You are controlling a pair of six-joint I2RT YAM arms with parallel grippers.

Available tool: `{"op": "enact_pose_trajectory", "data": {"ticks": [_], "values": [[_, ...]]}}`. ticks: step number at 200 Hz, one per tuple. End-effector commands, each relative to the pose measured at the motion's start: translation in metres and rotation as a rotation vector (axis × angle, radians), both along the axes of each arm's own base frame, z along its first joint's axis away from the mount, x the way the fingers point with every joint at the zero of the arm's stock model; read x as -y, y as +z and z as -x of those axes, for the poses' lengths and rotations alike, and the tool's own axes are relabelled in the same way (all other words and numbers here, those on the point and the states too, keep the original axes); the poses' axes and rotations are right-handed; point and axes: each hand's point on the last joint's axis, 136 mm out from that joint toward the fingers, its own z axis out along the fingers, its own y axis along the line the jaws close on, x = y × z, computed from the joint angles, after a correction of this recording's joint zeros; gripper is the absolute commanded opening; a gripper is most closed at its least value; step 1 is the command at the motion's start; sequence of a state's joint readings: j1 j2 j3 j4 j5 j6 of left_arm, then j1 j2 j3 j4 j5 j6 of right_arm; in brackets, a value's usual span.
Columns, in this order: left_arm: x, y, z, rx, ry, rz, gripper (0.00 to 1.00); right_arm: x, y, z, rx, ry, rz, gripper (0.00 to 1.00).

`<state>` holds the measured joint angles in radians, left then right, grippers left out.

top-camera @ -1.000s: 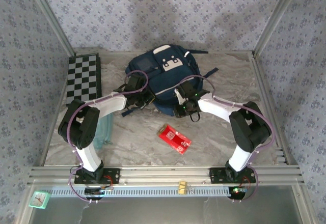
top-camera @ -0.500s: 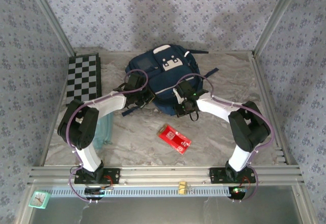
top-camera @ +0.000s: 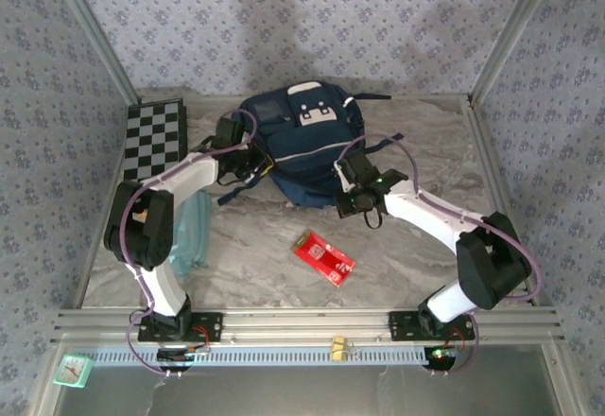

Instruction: Pack the student bag

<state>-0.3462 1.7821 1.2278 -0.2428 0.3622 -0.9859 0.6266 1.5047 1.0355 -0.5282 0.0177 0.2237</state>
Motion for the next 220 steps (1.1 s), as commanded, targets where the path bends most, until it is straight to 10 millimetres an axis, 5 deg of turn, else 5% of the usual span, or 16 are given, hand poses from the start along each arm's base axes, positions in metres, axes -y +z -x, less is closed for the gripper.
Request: {"op": "enact_pose_trajectory", "data": {"ticks": [1,30,75,115,157,220], "values": [[0.001,0.035,-0.041,0.170,-0.061,0.006,0.00,-0.027,0.012,0.031,-0.075,0.093,-0.047,0.00],[-0.002,0.032,-0.051,0.164,-0.100,-0.012,0.14,-0.078,0.035,0.018,-0.046,0.100,-0.212,0.00],[-0.026,0.031,-0.008,0.068,-0.020,-0.011,0.51,-0.071,0.009,0.009,-0.048,0.055,-0.134,0.00],[0.010,0.019,0.045,-0.028,0.124,0.097,0.58,-0.077,0.008,0.011,-0.048,0.067,-0.145,0.00],[0.051,0.013,0.052,-0.070,0.230,0.140,0.61,-0.082,0.010,0.011,-0.041,0.101,-0.172,0.00],[0.040,-0.021,0.058,-0.173,0.334,0.031,0.51,-0.080,0.005,-0.002,-0.025,0.086,-0.150,0.00]]}}
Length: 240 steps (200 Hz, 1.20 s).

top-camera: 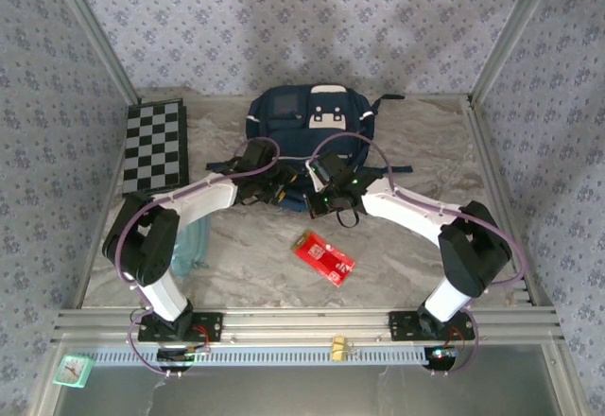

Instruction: Pack the student bag

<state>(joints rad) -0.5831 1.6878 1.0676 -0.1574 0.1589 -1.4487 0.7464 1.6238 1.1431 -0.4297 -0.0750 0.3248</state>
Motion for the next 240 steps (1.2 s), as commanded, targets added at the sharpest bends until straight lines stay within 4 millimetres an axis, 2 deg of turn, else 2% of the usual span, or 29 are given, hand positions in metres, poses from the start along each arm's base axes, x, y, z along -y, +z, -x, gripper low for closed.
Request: {"op": "enact_pose_trajectory", "data": {"ticks": [1,14,59,94,107,109,112,138,172,203,240], "values": [[-0.012,-0.007,-0.003,-0.037,0.096,-0.051,0.50,-0.001,-0.003,-0.004,-0.006,0.007,0.005,0.00],[-0.015,-0.014,0.001,-0.058,0.108,-0.065,0.47,-0.002,-0.006,-0.005,-0.015,0.008,0.004,0.00],[-0.010,-0.031,0.004,-0.148,0.096,-0.112,0.44,-0.001,-0.014,-0.007,-0.023,0.004,0.014,0.00],[-0.003,-0.035,0.002,-0.159,0.083,-0.108,0.27,-0.008,-0.015,-0.012,-0.014,0.023,0.003,0.00],[-0.002,-0.032,0.001,-0.152,0.078,-0.100,0.16,-0.011,-0.019,-0.011,-0.027,0.047,0.004,0.00],[-0.001,-0.031,0.001,-0.151,0.077,-0.097,0.15,-0.016,-0.010,-0.016,-0.010,0.050,-0.012,0.00],[0.000,-0.030,0.001,-0.148,0.073,-0.094,0.13,-0.018,-0.009,-0.017,-0.007,0.055,-0.014,0.00],[0.000,-0.020,0.001,-0.123,0.065,-0.082,0.00,-0.023,-0.013,-0.023,-0.002,0.074,-0.001,0.08],[-0.001,-0.009,0.001,-0.093,0.061,-0.079,0.00,-0.024,-0.022,-0.032,0.001,0.070,0.008,0.18],[0.002,-0.006,0.000,-0.085,0.049,-0.076,0.00,-0.032,-0.019,-0.034,0.009,0.090,-0.011,0.26],[0.002,-0.002,-0.001,-0.075,0.053,-0.065,0.00,-0.030,-0.024,-0.048,0.031,0.063,0.019,0.25]]}}
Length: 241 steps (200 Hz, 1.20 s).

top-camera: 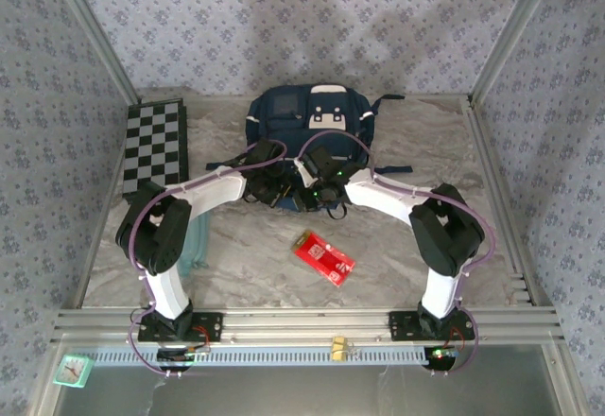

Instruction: Pack the student bag

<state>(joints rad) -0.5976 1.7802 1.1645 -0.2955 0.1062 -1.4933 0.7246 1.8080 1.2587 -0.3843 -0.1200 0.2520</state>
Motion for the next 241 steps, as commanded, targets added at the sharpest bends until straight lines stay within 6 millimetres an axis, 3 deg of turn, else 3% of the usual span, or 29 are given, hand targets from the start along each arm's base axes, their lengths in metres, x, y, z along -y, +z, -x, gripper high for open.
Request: {"op": "enact_pose_trajectory", "data": {"ticks": [1,19,42,73,101,121,154,183,189,205,222,241], "values": [[0.005,0.021,0.000,0.032,-0.001,0.024,0.00,-0.005,0.002,-0.019,0.043,-0.001,0.008,0.25],[0.005,0.025,0.000,0.039,-0.004,0.025,0.00,-0.003,-0.002,-0.019,0.044,-0.007,0.034,0.20],[0.004,0.032,-0.002,0.061,-0.004,0.022,0.00,0.003,-0.010,-0.020,0.047,-0.025,0.088,0.22],[0.006,0.039,-0.003,0.078,-0.009,0.020,0.00,-0.004,-0.020,-0.019,0.029,-0.028,0.094,0.24],[0.003,0.044,-0.003,0.092,-0.009,0.010,0.00,-0.001,-0.014,-0.020,0.038,-0.048,0.118,0.13],[-0.003,0.050,-0.006,0.110,-0.010,-0.010,0.00,0.015,-0.003,-0.018,0.045,-0.107,0.163,0.06],[-0.024,0.062,-0.010,0.152,-0.019,-0.056,0.00,0.054,0.006,0.000,0.006,-0.183,0.207,0.00],[-0.063,0.071,-0.024,0.194,-0.031,-0.117,0.00,0.098,0.006,0.014,-0.046,-0.253,0.244,0.00],[-0.075,0.070,-0.028,0.190,-0.030,-0.141,0.00,0.111,-0.005,0.024,-0.074,-0.262,0.272,0.00],[-0.097,0.070,-0.040,0.186,-0.038,-0.149,0.00,0.129,-0.002,0.023,-0.061,-0.293,0.295,0.00],[-0.114,0.069,-0.053,0.194,-0.041,-0.151,0.00,0.118,0.006,0.026,-0.059,-0.254,0.279,0.00],[-0.114,0.072,-0.065,0.224,-0.092,-0.126,0.00,0.074,0.018,0.028,-0.077,-0.186,0.127,0.00]]}}
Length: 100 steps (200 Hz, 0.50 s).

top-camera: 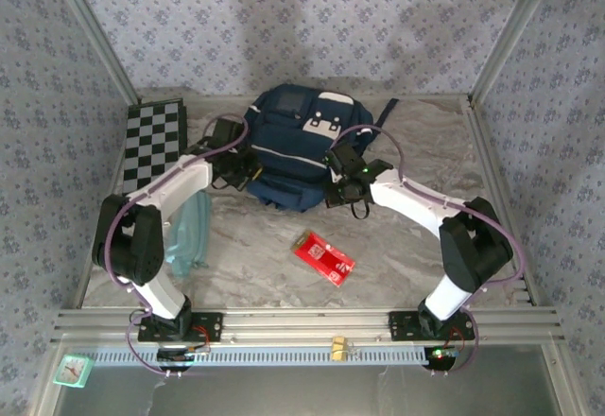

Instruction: Pack the student bag

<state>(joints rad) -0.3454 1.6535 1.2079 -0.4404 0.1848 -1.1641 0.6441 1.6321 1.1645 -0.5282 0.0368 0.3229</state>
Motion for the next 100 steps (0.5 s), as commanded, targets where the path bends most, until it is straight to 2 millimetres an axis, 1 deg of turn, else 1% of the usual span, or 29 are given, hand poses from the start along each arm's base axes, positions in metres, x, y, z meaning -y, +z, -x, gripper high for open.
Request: {"op": "enact_pose_trajectory", "data": {"ticks": [1,4,10,12,22,32,41,50,56,61,73,83,100], "values": [[-0.023,0.021,-0.031,0.107,-0.032,-0.052,0.00,-0.009,-0.001,0.027,-0.095,0.033,-0.009,0.00],[-0.022,0.022,-0.031,0.109,-0.041,-0.047,0.00,-0.020,0.010,0.021,-0.073,0.043,-0.046,0.00],[-0.017,0.025,-0.032,0.123,-0.064,-0.034,0.00,-0.032,0.014,0.022,-0.077,0.055,-0.074,0.00],[-0.016,0.026,-0.032,0.127,-0.071,-0.029,0.01,-0.037,0.017,0.018,-0.062,0.057,-0.090,0.00],[-0.012,0.030,-0.027,0.131,-0.086,-0.012,0.14,-0.051,0.021,0.014,-0.051,0.067,-0.117,0.00],[-0.009,0.035,-0.018,0.135,-0.085,0.013,0.28,-0.060,0.020,0.013,-0.055,0.075,-0.127,0.00],[-0.009,0.036,-0.008,0.126,-0.069,0.022,0.41,-0.063,0.017,0.011,-0.059,0.070,-0.128,0.00],[-0.007,0.036,0.008,0.100,-0.039,0.026,0.48,-0.066,0.015,0.011,-0.066,0.071,-0.134,0.00],[-0.002,0.033,0.019,0.078,-0.021,0.039,0.53,-0.066,0.013,0.011,-0.068,0.069,-0.137,0.00],[0.002,0.029,0.027,0.062,-0.008,0.058,0.55,-0.066,0.012,0.011,-0.069,0.065,-0.140,0.00],[0.020,0.021,0.046,0.028,0.021,0.117,0.61,-0.065,0.010,0.012,-0.074,0.055,-0.137,0.00],[0.032,0.013,0.059,-0.010,0.054,0.150,0.63,-0.063,0.007,0.013,-0.074,0.048,-0.127,0.00],[0.055,0.006,0.071,-0.040,0.080,0.211,0.67,-0.061,0.002,0.015,-0.077,0.044,-0.118,0.00]]}}
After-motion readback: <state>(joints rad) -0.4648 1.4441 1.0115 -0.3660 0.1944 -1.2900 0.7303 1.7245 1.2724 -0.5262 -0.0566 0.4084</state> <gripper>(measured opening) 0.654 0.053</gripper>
